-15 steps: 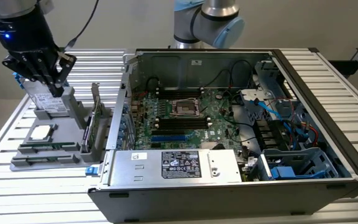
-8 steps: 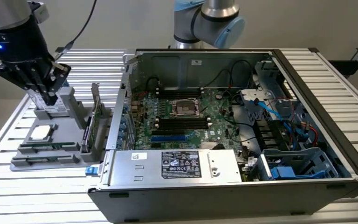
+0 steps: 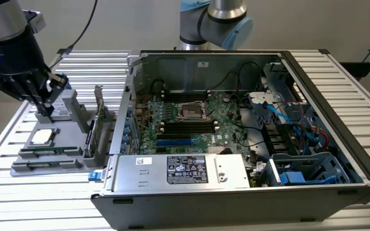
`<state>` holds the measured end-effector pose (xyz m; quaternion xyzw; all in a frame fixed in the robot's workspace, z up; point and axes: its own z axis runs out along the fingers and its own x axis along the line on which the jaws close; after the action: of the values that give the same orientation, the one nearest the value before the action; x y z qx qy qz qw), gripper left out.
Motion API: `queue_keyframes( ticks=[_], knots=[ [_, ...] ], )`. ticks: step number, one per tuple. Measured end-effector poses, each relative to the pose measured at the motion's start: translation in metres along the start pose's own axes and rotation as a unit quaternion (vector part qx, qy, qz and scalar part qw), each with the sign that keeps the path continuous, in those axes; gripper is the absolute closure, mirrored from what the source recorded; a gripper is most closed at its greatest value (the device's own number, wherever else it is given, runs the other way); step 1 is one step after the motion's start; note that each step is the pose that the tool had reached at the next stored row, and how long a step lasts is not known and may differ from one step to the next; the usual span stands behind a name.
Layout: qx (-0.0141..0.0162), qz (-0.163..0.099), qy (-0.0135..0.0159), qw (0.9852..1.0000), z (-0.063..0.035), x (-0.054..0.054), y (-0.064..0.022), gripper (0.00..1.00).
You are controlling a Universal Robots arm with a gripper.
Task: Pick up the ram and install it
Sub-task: 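Reach for the ram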
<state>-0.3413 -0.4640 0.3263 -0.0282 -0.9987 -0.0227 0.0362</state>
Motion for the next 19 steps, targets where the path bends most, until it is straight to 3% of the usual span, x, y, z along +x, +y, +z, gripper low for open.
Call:
queue_keyframes(
  ticks=[10,19],
  knots=[
    [0.0018,-0.018,0.008,0.9998,0.0087,0.003,-0.008,0.9],
    [0.003,-0.032,0.0093,0.9994,0.0128,0.018,-0.0099,0.9]
  ],
)
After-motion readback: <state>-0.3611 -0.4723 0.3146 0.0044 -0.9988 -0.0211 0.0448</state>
